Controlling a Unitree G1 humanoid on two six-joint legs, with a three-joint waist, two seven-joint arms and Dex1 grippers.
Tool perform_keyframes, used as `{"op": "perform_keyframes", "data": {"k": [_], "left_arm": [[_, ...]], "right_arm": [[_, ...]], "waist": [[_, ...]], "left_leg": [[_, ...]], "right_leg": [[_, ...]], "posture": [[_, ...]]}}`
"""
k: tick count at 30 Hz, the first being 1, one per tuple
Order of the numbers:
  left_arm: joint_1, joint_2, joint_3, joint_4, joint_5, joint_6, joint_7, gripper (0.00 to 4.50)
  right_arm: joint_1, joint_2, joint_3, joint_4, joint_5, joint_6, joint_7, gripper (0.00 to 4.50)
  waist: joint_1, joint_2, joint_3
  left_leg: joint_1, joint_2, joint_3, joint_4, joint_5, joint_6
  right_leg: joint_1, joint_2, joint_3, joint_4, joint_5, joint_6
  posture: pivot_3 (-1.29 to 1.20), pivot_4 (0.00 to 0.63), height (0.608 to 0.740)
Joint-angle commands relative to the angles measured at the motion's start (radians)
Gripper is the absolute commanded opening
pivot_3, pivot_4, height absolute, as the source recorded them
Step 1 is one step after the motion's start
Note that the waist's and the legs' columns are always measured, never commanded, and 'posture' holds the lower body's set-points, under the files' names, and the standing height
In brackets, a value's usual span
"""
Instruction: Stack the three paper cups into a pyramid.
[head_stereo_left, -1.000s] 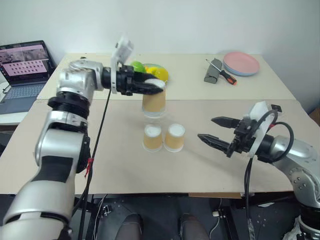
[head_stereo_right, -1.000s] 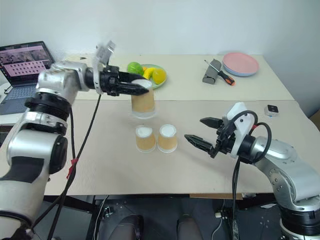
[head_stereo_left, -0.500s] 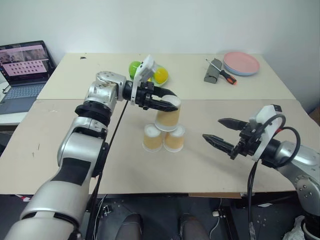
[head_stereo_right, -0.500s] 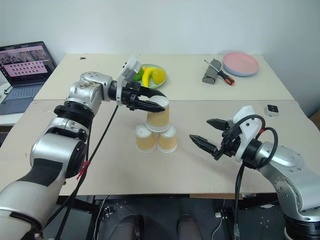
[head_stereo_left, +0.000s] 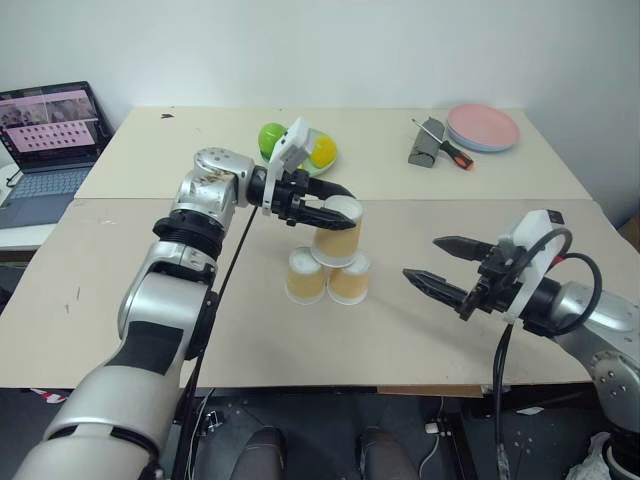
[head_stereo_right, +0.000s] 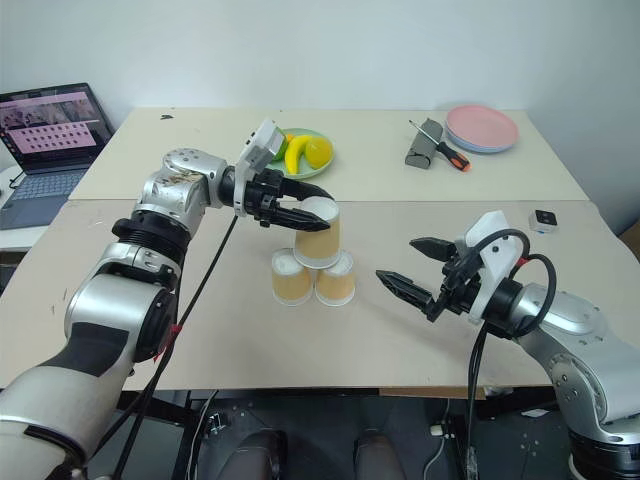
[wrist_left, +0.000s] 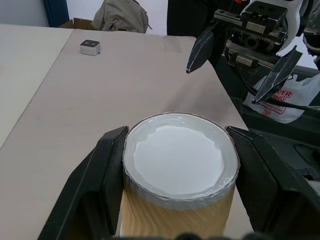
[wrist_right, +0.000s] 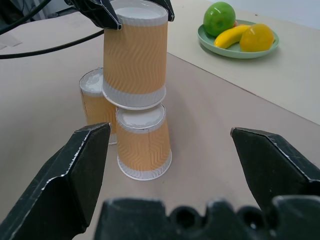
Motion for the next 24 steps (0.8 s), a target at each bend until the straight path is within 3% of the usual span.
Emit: {"op": "perform_keyframes", "data": {"k": [1, 24], "left_arm": [[0.005, 0.000, 0.003, -0.040, 0.003, 0.009, -0.014, 2.62], [0.058, 0.034, 0.009, -0.207, -0.031, 0.092, -0.034, 2.62]], "right_arm": [[-0.012, -0.020, -0.026, -0.033, 0.015, -0.015, 0.003, 4.50], [-0.023, -0.016, -0.003, -0.012, 0.001, -0.026, 0.009, 4.50]], "waist": [[0.000, 0.000, 0.000], [-0.004, 0.000, 0.000]], "left_leg": [[0.000, 0.000, 0.000, 0.000, 0.000, 0.000], [0.000, 0.000, 0.000, 0.000, 0.000, 0.000]], "right_leg": [[0.000, 0.000, 0.000, 0.000, 0.000, 0.000], [0.000, 0.000, 0.000, 0.000, 0.000, 0.000]], "posture": [[0.00, 0.150, 0.740], [0.00, 0.150, 0.740]]}}
